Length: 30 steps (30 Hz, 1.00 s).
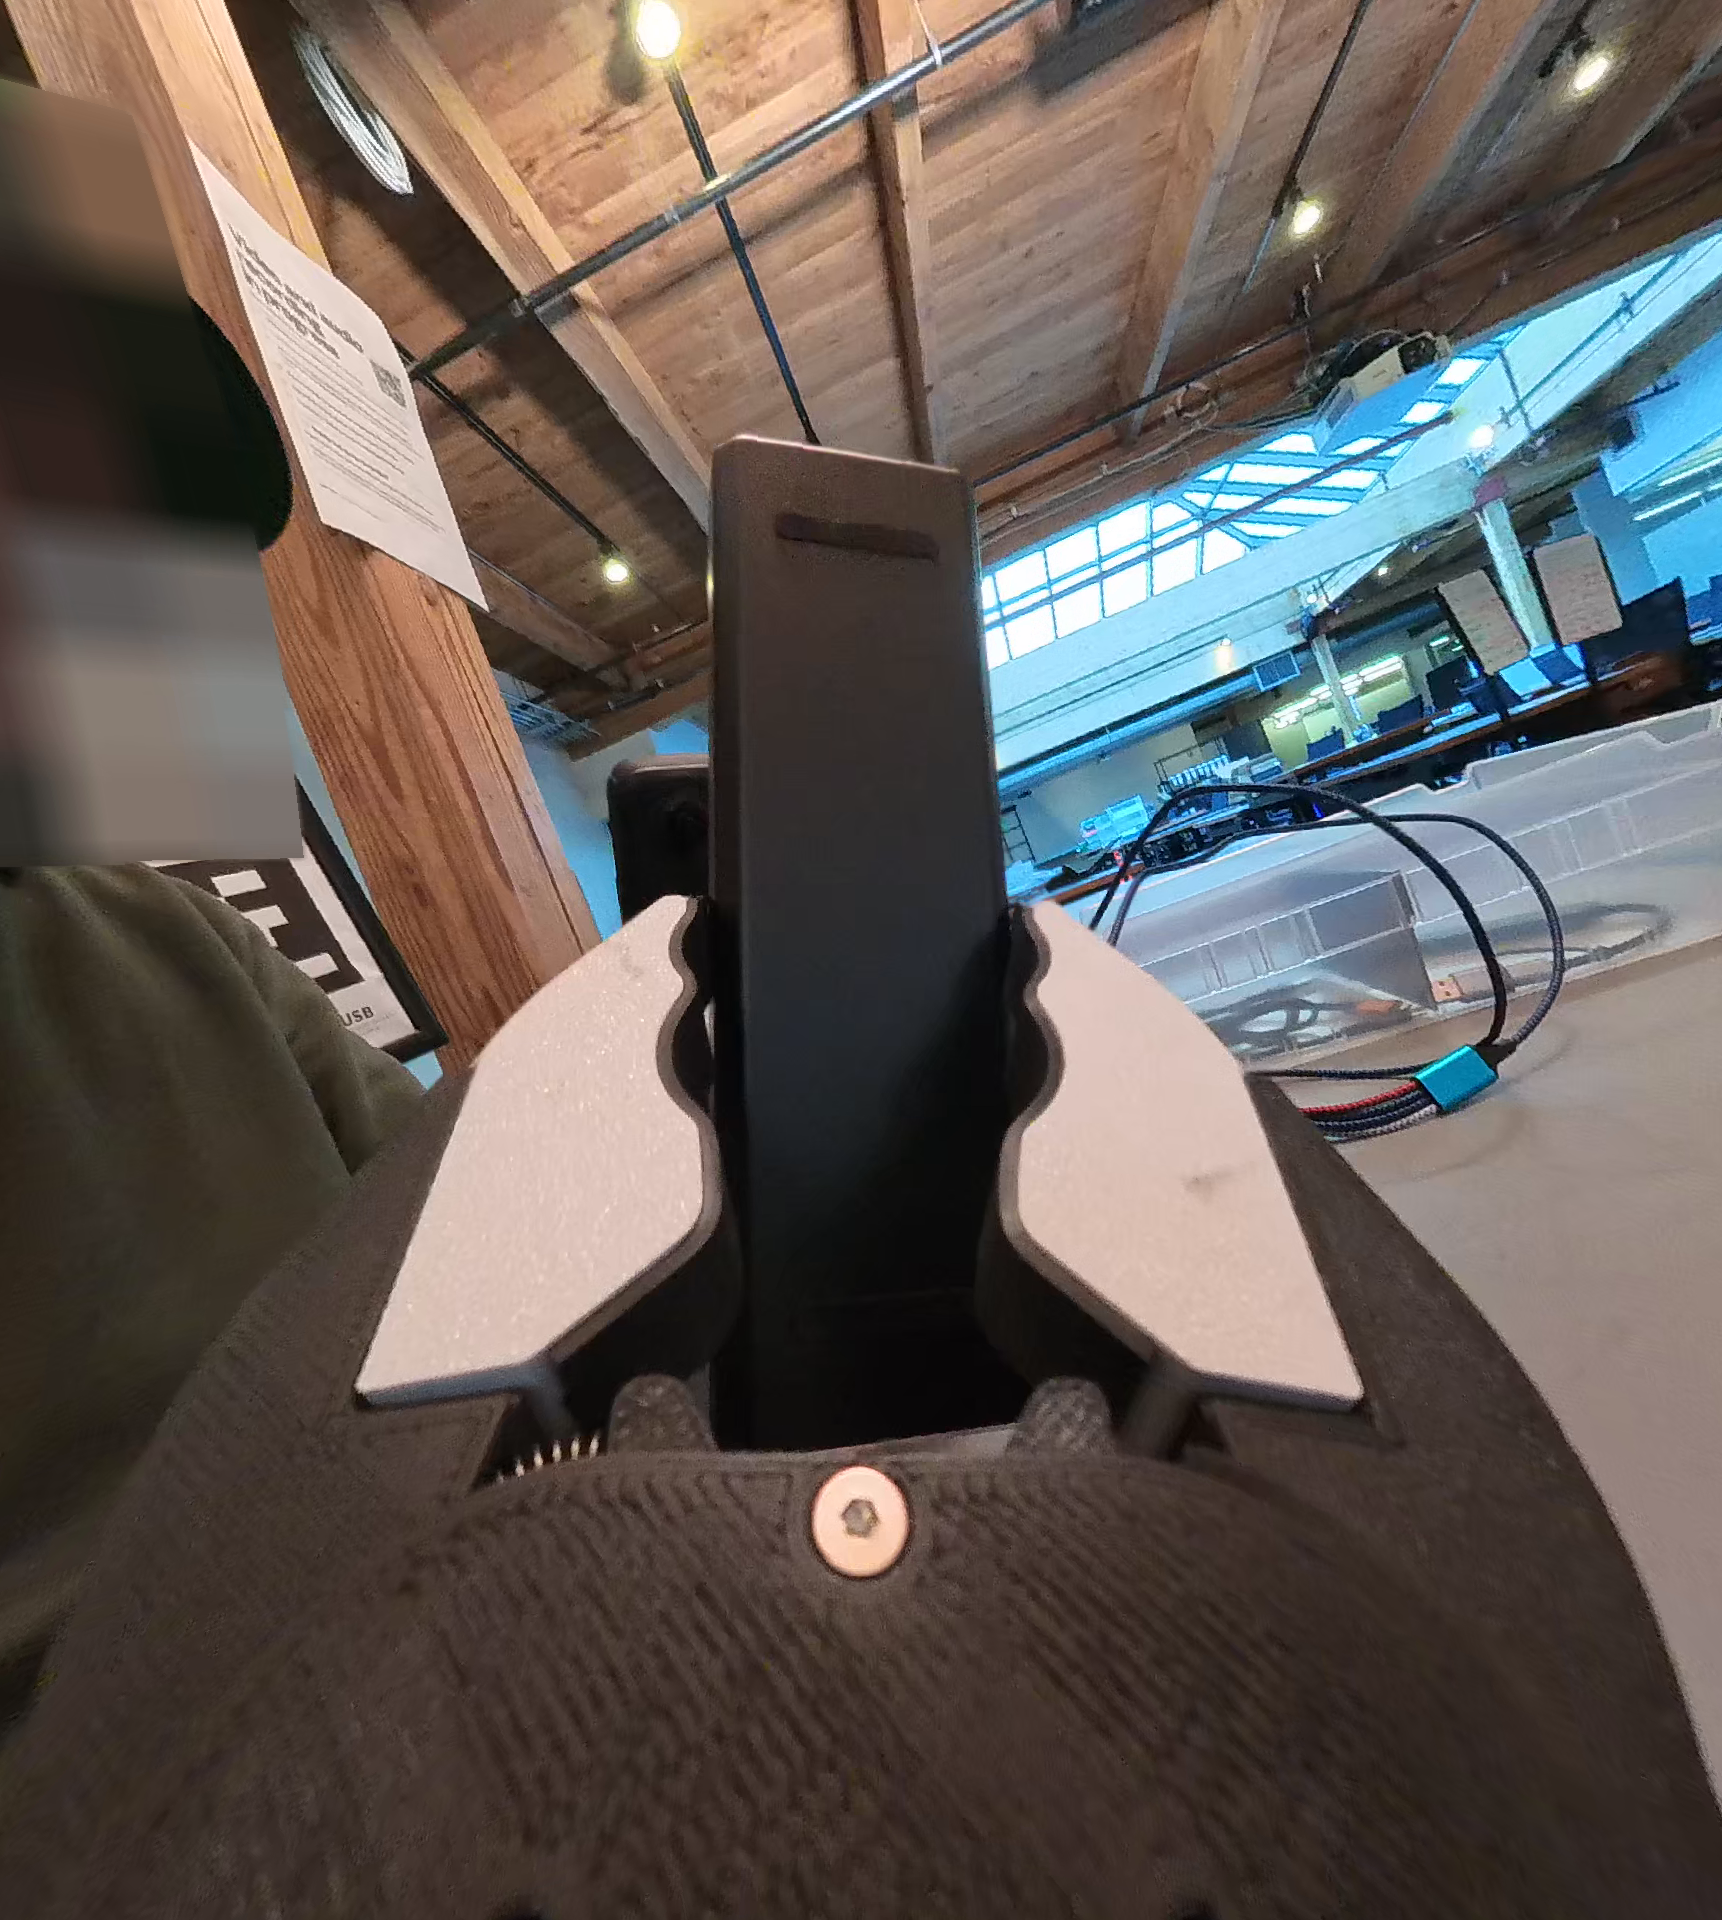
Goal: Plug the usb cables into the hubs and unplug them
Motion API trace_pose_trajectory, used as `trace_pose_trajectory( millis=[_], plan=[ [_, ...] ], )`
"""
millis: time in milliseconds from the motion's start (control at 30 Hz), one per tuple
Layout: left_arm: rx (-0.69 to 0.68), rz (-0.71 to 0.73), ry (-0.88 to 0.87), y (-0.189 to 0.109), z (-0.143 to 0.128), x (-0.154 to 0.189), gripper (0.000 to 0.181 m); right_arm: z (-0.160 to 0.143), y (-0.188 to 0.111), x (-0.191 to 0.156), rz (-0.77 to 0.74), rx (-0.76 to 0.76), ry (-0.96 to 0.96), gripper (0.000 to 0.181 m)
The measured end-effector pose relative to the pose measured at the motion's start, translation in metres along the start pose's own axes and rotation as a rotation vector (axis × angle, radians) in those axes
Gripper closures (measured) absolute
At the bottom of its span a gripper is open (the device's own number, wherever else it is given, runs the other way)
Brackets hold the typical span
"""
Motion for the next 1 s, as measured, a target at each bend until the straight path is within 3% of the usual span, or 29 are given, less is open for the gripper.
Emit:
trace_pose_trajectory(
  millis=[233, 300, 367, 467, 667, 1000],
  plan=[
    [0.048, 0.002, -0.045, -0.023, 0.039, -0.018, 0.119, -0.012, 0.012, -0.007, 0.002, -0.097, -0.112, 0.126],
    [0.057, -0.031, -0.082, -0.026, 0.042, -0.019, 0.119, -0.016, 0.018, -0.009, 0.002, -0.083, -0.135, 0.125],
    [0.076, -0.052, -0.081, -0.029, 0.045, -0.017, 0.13, -0.018, 0.022, -0.008, -0.01, -0.076, -0.14, 0.125],
    [0.116, -0.089, -0.058, -0.031, 0.051, -0.013, 0.116, -0.021, 0.026, -0.006, -0.055, -0.105, -0.187, 0.126],
    [0.097, -0.083, -0.025, -0.032, 0.05, -0.017, 0.118, -0.035, 0.04, -0.012, -0.039, -0.183, -0.229, 0.126],
    [0.056, -0.23, 0.157, -0.038, 0.046, -0.015, 0.121, -0.053, 0.057, -0.013, -0.102, -0.301, -0.297, 0.126]
  ],
)
Point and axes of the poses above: each gripper's, where its closed fingertips meet, y out along the fingers, z out of its top, x = y × z across the jaws, the point moved 6 cm from there along -y, back along the fingers, and after that the axes turned 11 degrees about y, right-handed, at the moved point
